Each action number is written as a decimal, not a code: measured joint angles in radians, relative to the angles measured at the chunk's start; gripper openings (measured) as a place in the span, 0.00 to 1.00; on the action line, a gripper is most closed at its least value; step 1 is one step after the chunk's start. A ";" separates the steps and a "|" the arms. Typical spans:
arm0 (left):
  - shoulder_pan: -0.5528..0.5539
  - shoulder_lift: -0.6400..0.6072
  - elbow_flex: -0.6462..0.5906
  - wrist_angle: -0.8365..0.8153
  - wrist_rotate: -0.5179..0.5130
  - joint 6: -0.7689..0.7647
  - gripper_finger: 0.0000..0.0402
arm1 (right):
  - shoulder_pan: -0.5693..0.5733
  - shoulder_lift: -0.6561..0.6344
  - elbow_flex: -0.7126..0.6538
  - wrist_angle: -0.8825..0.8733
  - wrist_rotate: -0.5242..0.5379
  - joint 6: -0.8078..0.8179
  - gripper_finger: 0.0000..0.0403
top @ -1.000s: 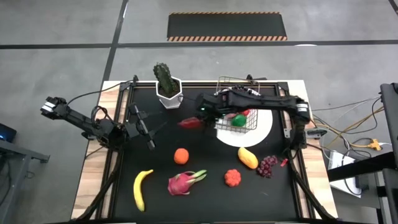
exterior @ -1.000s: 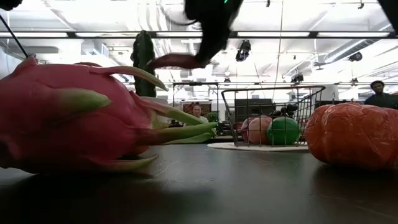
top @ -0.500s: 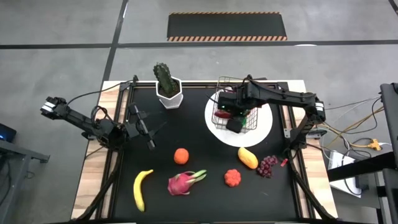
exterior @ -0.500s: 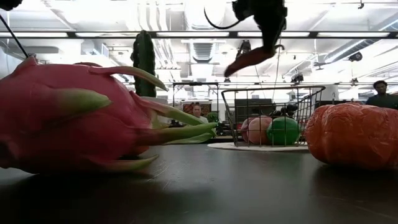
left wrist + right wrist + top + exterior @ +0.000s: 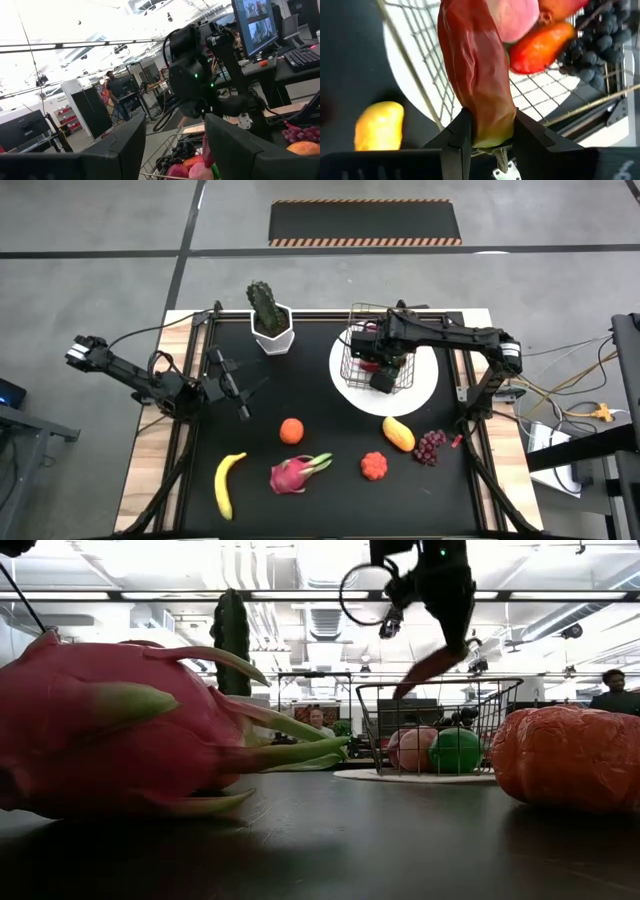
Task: Build produce basket
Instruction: Put the chili pepper into the wire basket, then put the orange into the wire basket
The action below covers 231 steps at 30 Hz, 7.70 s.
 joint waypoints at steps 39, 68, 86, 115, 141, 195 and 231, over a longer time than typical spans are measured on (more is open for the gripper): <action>0.000 0.004 0.000 0.000 0.000 0.000 0.46 | -0.068 0.000 -0.133 0.189 0.065 -0.158 0.54; 0.000 0.039 0.002 0.005 0.000 -0.014 0.46 | 0.310 -0.164 -0.176 0.529 0.073 -0.053 0.54; 0.000 0.240 0.004 0.105 0.007 -0.310 0.46 | 0.486 -0.436 -0.825 1.667 0.126 -0.406 0.54; -0.009 0.626 0.183 -0.699 0.289 -1.047 0.87 | 0.498 -0.491 -0.933 1.659 0.122 -0.378 0.54; -0.011 0.666 0.182 -0.671 0.145 -1.041 0.71 | 0.498 -0.490 -0.970 1.712 0.126 -0.361 0.54; -0.012 0.861 0.284 0.552 0.619 0.627 0.71 | 0.454 -0.440 -0.962 2.182 -0.332 -0.071 0.83; -0.006 0.862 0.256 0.572 0.655 0.597 0.81 | 0.450 -0.224 -0.745 2.146 -0.497 -0.225 0.61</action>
